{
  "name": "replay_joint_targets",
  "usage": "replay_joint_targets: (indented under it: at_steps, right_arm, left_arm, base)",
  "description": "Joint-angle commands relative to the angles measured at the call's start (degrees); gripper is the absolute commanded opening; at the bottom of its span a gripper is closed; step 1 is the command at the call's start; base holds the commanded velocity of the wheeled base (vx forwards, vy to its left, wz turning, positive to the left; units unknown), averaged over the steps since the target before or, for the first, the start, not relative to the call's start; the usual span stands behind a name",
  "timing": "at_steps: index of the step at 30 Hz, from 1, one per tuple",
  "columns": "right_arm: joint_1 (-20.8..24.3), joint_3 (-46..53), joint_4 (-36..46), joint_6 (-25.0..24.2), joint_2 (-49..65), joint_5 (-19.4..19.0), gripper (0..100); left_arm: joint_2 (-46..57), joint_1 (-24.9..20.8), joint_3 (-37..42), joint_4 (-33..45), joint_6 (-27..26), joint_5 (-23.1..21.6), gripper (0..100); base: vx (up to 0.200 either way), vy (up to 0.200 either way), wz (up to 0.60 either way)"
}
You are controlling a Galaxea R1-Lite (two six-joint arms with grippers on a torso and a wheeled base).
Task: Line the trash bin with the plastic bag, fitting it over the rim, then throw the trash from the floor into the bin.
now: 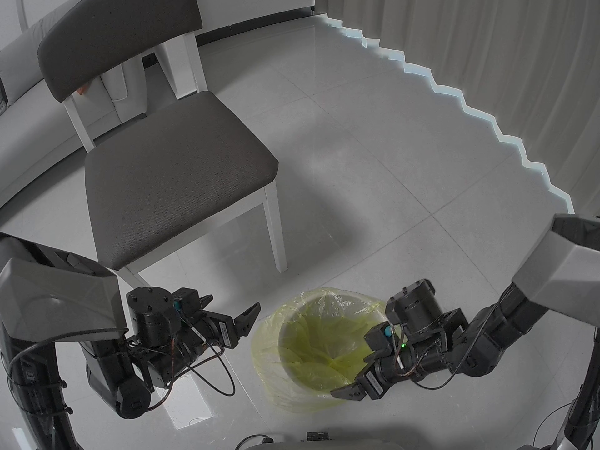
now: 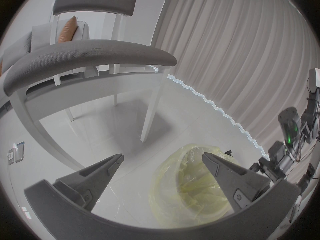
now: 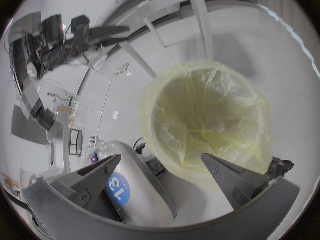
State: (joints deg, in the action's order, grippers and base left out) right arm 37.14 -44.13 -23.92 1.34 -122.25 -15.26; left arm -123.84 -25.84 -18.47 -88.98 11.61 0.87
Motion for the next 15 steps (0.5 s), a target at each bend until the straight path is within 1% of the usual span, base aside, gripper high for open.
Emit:
replay_joint_targets:
  at_steps: [1, 5, 7, 9, 10, 12, 14, 15]
  right_arm:
    - [-3.7, -1.0, 0.0, -0.5, 4.7, -0.1, 100]
    - [-8.4, -2.4, 0.4, -0.3, 4.8, -0.1, 100]
    - [-12.3, -2.4, 0.5, 0.5, 4.8, 0.0, 100]
    - [-14.1, -2.0, 0.7, 1.5, 4.7, 0.2, 100]
    - [-16.2, -1.7, 0.8, 3.6, 4.6, 0.2, 100]
    - [-19.4, -1.3, 1.3, 7.1, 4.5, 0.3, 100]
    - [-22.3, -1.5, 1.4, 10.0, 4.3, 0.6, 100]
    - [-22.8, -1.6, 1.4, 10.4, 4.2, 0.6, 100]
  left_arm:
    - [-2.9, -1.4, -2.6, -1.0, 0.0, 0.0, 100]
    - [-4.7, -2.1, -4.0, 0.4, -0.4, -0.3, 100]
    - [-4.5, -2.1, -4.6, 4.7, -0.7, -0.6, 100]
    - [-4.1, -1.5, -5.3, 7.3, -0.8, -0.7, 100]
    - [-3.6, -0.3, -6.1, 10.0, -0.8, -0.7, 100]
    - [-3.1, 1.4, -6.8, 12.9, -0.8, -0.9, 100]
    - [-3.2, 2.7, -7.5, 14.9, -1.0, -2.3, 100]
    - [-3.2, 3.0, -7.7, 15.2, -1.0, -2.7, 100]
  base:
    - [0.000, 0.000, 0.00]
    - [0.000, 0.000, 0.00]
    - [0.000, 0.000, 0.00]
    - [0.000, 0.000, 0.00]
    - [0.000, 0.000, 0.00]
    - [0.000, 0.000, 0.00]
    - [0.000, 0.000, 0.00]
    - [0.000, 0.000, 0.00]
